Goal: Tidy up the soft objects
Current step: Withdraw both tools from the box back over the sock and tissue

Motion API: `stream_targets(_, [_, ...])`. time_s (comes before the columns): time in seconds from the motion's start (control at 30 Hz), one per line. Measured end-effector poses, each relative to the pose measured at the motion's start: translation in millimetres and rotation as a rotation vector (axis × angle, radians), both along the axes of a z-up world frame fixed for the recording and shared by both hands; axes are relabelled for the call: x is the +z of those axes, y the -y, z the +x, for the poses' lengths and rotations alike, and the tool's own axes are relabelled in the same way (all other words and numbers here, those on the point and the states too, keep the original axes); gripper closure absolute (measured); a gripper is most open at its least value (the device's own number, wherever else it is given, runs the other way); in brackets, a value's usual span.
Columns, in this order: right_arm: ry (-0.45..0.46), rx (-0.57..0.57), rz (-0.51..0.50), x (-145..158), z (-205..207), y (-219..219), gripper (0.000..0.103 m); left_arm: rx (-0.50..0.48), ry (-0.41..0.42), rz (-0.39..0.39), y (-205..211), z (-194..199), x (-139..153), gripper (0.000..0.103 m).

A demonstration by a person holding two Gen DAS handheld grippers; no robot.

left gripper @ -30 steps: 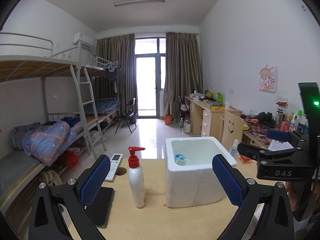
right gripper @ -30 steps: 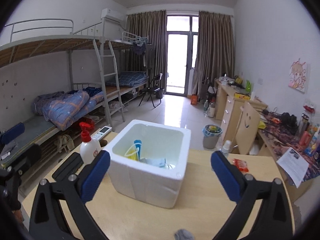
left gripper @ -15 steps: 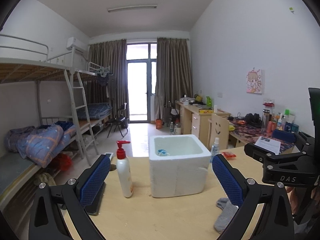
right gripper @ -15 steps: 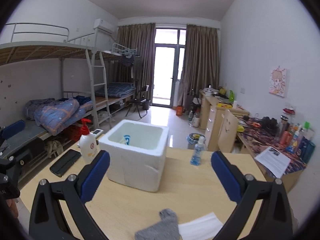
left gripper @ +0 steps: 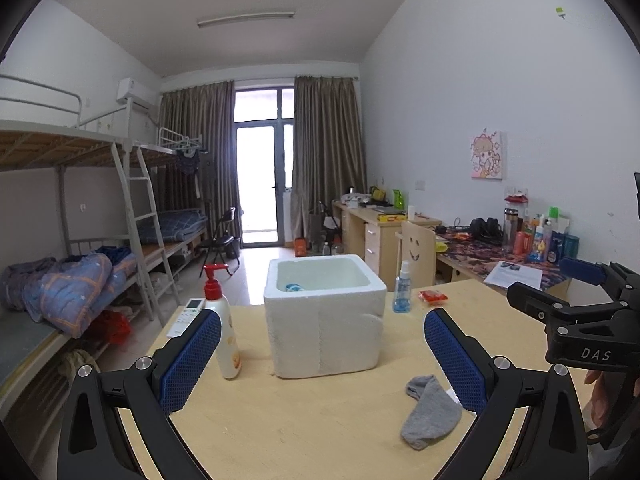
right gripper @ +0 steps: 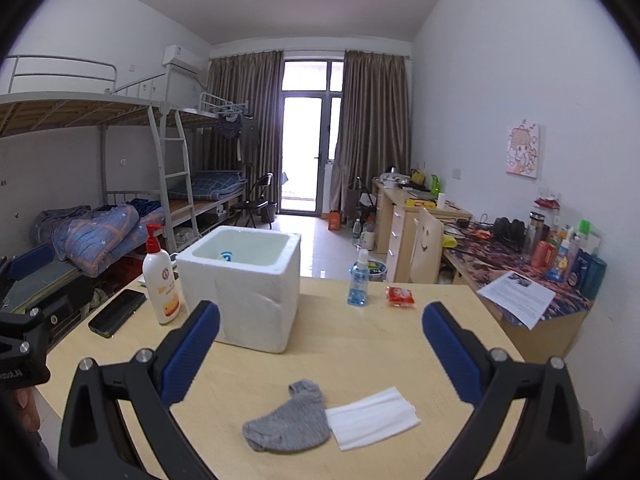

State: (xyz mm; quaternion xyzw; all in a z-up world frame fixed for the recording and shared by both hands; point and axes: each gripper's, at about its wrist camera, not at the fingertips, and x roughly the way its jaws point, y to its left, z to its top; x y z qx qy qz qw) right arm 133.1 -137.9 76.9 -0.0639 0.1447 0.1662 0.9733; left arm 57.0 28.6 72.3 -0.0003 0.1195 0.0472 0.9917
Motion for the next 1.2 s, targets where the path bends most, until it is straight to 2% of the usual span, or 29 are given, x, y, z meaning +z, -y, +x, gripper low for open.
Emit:
stream_targets(0.5, [-0.004,-0.05,0.055,-33.6,-24.0,35.6,0.001,-0.068,0.017,-0.048,6.5,-17.9,-38.7,0.001])
stream_targets(0.77, [0.038,-0.052,0.073,-58.4,-45.0,43.4,0.0,-0.053,0.06,-0.042,9.0,-35.8,-60.4,0.001])
stream_targets(0.97, [-0.001,-0.044,0.099,-76.2,-51.3,50.7,0.001,-0.072,0.075,-0.02,15.6,-49.4,-79.1,0.001])
stream_targets(1.2, [-0.034,-0.054,0.113,-93.8,-59.7,55.7,0.001,-0.153,0.072,-0.016,32.7,-57.7,-90.0,0.001])
